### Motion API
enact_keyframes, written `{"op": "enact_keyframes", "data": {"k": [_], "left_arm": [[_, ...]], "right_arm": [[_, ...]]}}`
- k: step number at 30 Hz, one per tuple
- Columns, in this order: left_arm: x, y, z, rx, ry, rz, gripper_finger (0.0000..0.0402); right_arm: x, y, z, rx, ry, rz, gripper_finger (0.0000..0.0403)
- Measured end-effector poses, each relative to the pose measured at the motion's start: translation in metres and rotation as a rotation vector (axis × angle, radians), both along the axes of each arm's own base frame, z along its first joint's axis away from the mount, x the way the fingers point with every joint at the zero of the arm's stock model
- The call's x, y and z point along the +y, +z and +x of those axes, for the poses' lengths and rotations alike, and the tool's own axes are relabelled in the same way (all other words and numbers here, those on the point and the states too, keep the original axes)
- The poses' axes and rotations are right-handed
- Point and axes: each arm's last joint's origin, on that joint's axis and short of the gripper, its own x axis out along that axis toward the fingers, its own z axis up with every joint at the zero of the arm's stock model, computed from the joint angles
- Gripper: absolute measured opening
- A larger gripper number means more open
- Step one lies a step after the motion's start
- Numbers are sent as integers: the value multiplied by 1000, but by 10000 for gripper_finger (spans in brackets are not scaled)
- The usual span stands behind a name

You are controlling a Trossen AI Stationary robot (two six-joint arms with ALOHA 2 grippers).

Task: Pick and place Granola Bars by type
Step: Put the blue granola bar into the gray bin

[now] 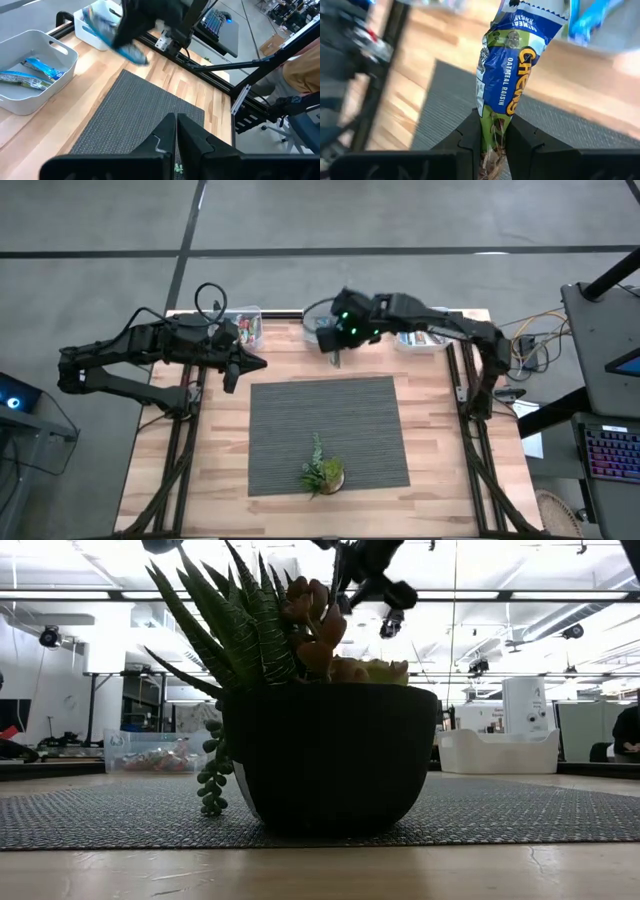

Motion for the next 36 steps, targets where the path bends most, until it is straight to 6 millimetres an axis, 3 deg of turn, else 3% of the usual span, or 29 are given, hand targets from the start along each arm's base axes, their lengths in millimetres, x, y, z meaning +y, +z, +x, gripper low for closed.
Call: {"op": "enact_keyframes", "data": {"k": [10, 20, 29, 36], "left_arm": [[0, 0, 0, -1, 5, -10, 0], [0, 0, 0, 0, 5, -11, 0], [0, 0, 0, 0, 4, -11, 0], [0, 0, 0, 0, 5, -11, 0]], "right_arm": [[-38, 28, -21, -122, -53, -16, 59], [-80, 26, -22, -228, -94, -4, 59], [-114, 4, -21, -187, -132, 12, 59], [-135, -31, -8, -107, -135, 32, 59]]}}
